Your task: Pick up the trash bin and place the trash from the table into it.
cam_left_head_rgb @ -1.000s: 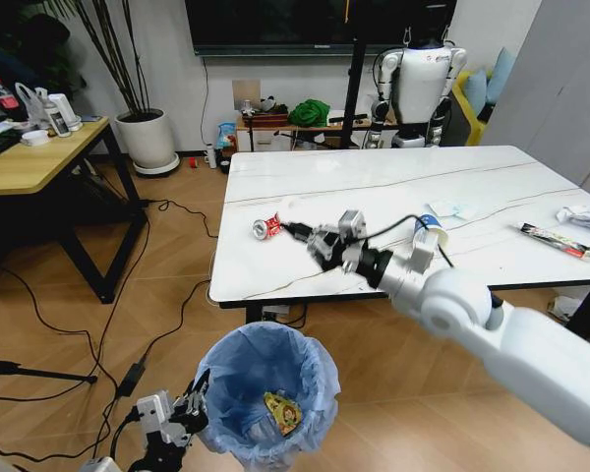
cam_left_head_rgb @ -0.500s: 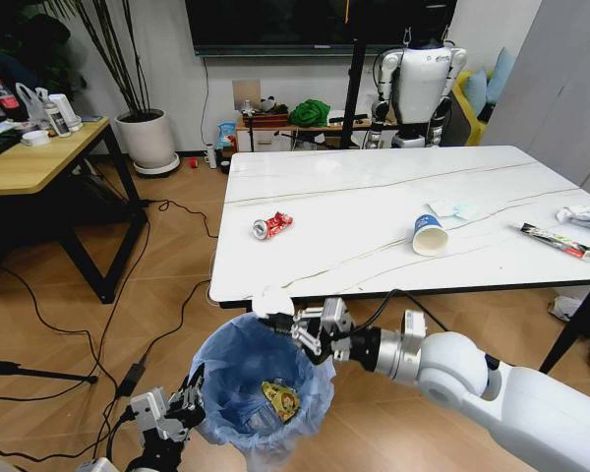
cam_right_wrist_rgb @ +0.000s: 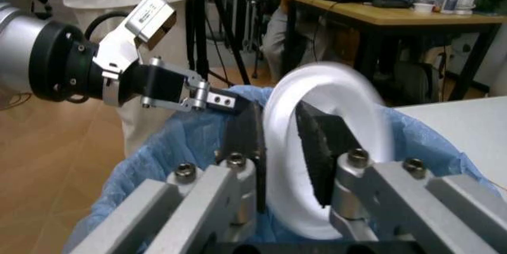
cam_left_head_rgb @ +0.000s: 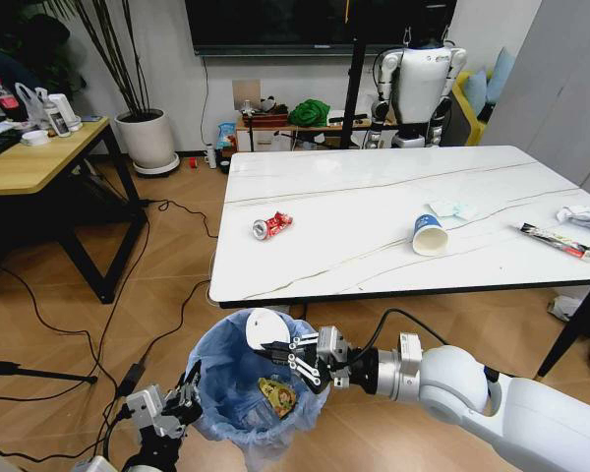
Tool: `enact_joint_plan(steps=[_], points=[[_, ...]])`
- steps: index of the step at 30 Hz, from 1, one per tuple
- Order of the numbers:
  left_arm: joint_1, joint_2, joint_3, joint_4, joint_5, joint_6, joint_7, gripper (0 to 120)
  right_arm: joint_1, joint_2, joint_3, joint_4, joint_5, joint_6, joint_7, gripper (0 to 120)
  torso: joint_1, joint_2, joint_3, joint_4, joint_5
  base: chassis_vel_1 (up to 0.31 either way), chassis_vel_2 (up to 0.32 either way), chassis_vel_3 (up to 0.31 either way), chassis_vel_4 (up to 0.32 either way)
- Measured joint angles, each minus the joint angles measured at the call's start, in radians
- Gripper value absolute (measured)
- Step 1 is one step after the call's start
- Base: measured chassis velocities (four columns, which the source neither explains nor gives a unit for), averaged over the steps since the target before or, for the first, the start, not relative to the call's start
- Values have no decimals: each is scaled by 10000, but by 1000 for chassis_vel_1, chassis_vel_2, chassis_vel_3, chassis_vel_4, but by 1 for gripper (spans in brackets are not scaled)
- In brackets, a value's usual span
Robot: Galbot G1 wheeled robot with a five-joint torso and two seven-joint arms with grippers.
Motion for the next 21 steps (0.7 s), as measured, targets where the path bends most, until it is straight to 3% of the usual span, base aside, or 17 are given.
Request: enact_joint_plan(steps=[11, 13, 15, 17, 21], points=[[17, -27, -6, 57, 81, 15, 29, 0, -36, 62, 300, -10, 359, -267, -47, 64, 0, 0, 0, 0, -2, 0, 0, 0, 0], [36, -30, 2, 66, 101, 15, 36, 0, 7, 96, 368, -1, 546, -319, 46, 66, 0, 0, 0, 0, 1, 0, 0, 0, 0], [111, -41, 16, 85, 182, 14, 58, 0, 268, 261, 655, 49, 1157, -429, 552, 77, 0, 0, 0, 1, 0, 0, 0, 0, 0], [134, -43, 16, 87, 208, 12, 67, 0, 363, 310, 747, 74, 1311, -459, 774, 79, 0, 0, 0, 2, 0, 0, 0, 0, 0], [343, -92, 10, 63, 372, -55, 184, 0, 663, 456, 1188, 291, 1798, -826, 1418, 95, 1, 0, 0, 1, -4, 0, 0, 0, 0]])
